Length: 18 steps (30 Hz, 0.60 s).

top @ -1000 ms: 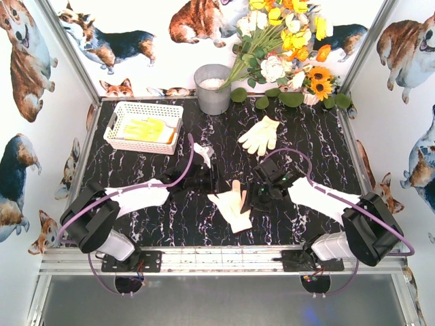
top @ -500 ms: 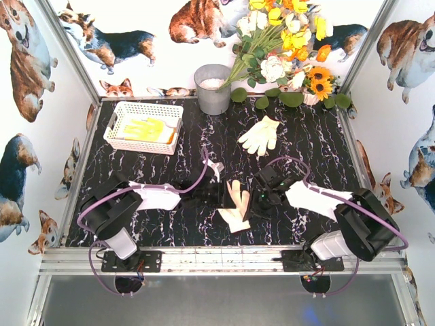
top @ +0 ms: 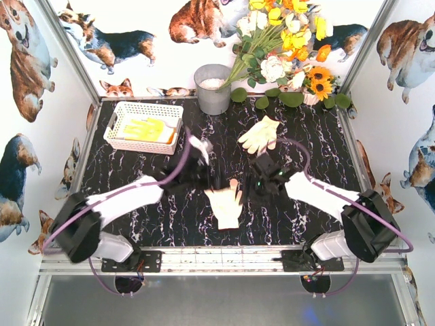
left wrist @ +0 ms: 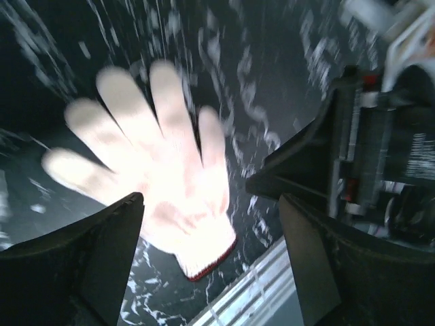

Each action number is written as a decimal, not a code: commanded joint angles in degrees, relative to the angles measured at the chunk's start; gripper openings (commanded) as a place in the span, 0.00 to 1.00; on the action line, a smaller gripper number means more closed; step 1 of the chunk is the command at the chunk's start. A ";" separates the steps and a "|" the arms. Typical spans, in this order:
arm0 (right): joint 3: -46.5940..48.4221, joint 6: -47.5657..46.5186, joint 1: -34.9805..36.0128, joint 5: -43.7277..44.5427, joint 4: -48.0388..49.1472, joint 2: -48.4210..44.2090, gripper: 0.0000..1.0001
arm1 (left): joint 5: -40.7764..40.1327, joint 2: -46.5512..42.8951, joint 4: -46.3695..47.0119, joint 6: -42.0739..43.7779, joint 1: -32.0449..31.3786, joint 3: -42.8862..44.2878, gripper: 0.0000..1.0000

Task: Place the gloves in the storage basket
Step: Adjust the glove at the center of the board, then pick up the glove from the center of the board.

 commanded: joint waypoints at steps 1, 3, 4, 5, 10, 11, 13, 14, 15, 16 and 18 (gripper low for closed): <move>8.03 -9.32 -5.14 10.68 -1.87 0.23 0.53 | -4.96 -8.60 -16.71 9.87 7.09 8.81 0.78; 9.88 -11.05 -10.06 8.36 0.38 1.92 0.54 | -5.33 -11.74 -21.53 13.45 13.53 10.27 0.83; 10.64 -11.99 -12.35 7.76 1.11 2.74 0.55 | -5.22 -13.11 -23.31 15.67 16.53 11.05 0.85; 11.55 -13.20 -14.46 7.97 1.48 3.43 0.55 | -5.31 -14.23 -25.43 18.24 19.68 12.01 0.85; 15.07 -18.71 -24.31 7.95 3.53 6.68 0.60 | -2.47 -18.89 -28.76 25.90 36.22 12.49 0.94; 16.14 -19.87 -25.36 7.84 4.01 7.64 0.61 | -0.70 -19.15 -28.77 27.20 39.38 12.31 0.94; 19.02 -22.05 -26.38 9.36 4.02 10.52 0.63 | 2.01 -18.94 -28.70 30.26 45.38 12.06 0.95; 20.89 -23.37 -26.67 9.67 3.44 12.41 0.63 | 2.99 -18.55 -28.58 31.64 48.00 12.02 0.95; 23.30 -24.42 -26.82 10.05 2.17 14.49 0.63 | 3.55 -18.19 -28.25 32.80 50.40 11.90 0.95; 26.34 -25.10 -27.03 10.24 1.02 17.30 0.63 | 2.61 -17.91 -27.94 32.83 52.06 11.73 0.95; 30.82 -25.84 -27.34 10.12 -2.06 21.36 0.63 | 1.02 -18.09 -26.37 32.55 54.37 10.92 0.95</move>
